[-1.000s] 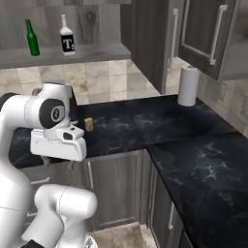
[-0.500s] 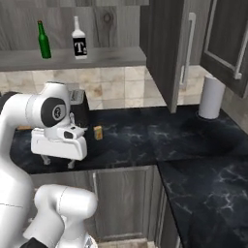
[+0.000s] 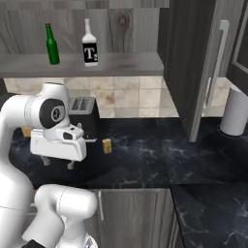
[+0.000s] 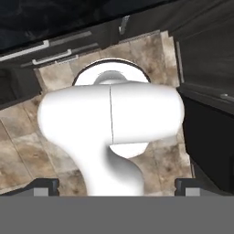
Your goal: Sort all alcoholic drinks to one cabinet, and non-alcoholic drinks to the other.
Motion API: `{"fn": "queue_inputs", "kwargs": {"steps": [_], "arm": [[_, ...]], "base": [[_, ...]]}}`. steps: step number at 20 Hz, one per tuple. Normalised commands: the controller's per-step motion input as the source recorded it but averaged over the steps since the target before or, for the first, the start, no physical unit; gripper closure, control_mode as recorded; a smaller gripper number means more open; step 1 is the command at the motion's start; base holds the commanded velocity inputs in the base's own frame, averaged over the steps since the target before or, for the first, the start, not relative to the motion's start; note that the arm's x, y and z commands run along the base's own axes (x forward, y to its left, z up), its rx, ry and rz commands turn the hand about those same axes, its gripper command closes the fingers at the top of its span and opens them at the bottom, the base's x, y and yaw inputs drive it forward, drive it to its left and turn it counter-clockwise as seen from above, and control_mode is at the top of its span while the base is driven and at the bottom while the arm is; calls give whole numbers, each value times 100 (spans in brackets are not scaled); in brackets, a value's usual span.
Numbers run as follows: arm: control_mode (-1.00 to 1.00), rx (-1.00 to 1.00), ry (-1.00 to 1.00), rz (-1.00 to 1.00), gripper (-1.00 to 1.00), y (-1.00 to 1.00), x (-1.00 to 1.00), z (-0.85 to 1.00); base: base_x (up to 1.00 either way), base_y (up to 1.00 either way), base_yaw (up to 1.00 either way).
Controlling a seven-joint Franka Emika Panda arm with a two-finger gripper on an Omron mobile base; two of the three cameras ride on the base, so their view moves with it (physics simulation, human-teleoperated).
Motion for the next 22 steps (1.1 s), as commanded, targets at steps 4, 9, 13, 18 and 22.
{"fn": "queue_inputs", "kwargs": {"steps": [4, 9, 13, 18, 22], "arm": [[-100, 0, 0, 3, -100, 0, 6, -7], [-100, 0, -11, 6, -100, -9, 27, -19], [-100, 0, -23, 1, -100, -8, 16, -12], [-100, 0, -14, 0, -100, 0, 5, -1], [-100, 0, 0, 5, -100, 4, 0, 0]], "base": [[22, 0, 14], [0, 0, 0], [0, 0, 0], [0, 0, 0], [0, 0, 0]]}}
